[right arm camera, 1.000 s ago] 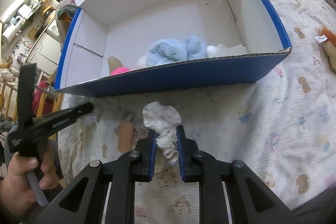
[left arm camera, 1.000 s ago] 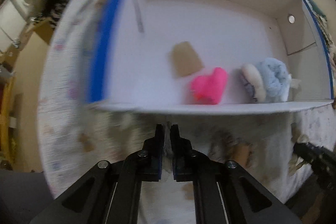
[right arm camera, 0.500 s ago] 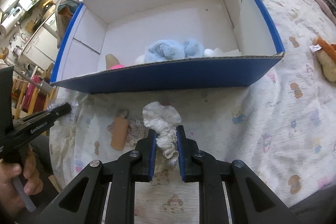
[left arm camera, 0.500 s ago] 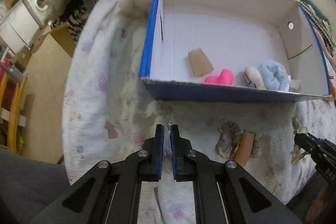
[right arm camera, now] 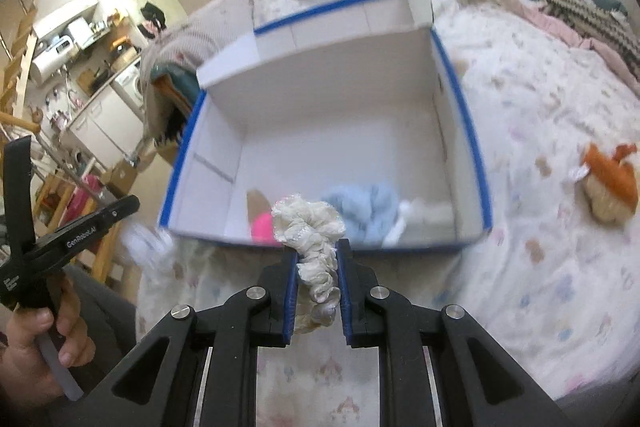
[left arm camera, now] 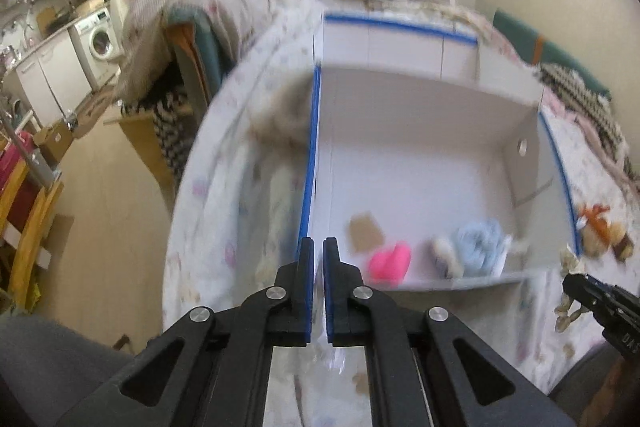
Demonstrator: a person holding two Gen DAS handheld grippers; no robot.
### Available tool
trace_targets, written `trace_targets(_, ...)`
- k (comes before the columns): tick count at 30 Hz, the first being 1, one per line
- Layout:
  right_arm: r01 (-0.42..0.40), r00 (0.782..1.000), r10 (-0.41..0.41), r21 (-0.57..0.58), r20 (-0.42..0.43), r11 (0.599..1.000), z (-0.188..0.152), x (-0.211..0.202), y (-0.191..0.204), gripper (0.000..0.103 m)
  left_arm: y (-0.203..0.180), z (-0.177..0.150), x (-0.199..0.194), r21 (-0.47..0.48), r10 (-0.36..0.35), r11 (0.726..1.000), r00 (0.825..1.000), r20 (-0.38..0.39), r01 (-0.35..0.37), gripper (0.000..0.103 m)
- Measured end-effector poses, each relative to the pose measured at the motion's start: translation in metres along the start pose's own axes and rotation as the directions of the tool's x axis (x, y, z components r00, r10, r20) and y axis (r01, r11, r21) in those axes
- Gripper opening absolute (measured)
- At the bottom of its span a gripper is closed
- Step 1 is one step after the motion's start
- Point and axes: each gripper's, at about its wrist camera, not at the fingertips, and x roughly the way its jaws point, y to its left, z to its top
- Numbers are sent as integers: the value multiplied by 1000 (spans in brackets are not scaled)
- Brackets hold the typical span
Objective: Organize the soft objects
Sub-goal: 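Carry the scrunchie over the box with the right tool while the left tool approaches the clear plastic packet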
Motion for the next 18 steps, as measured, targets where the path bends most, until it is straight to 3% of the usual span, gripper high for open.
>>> trace_targets(3, 7, 1000, -7, -14, 28, 1000, 20, -2, -1, 19, -8, 25, -5, 15, -17, 1000, 999, 48, 17, 4)
trace_targets(10, 17, 999, -16, -20, 43, 1000, 58, 16, -6, 19, -30, 64, 13, 58, -76, 996, 996, 50, 73, 3)
trace_targets(15, 27, 1000, -27, 6, 8, 1000, 60, 36, -21, 19, -28, 75, 40, 29, -141, 989, 989, -37, 142, 3)
trace_targets(18, 3, 1000, -3, 16, 9, 1000, 50, 42, -28, 19, -10, 64, 44, 24, -136, 990, 989, -61, 137, 3)
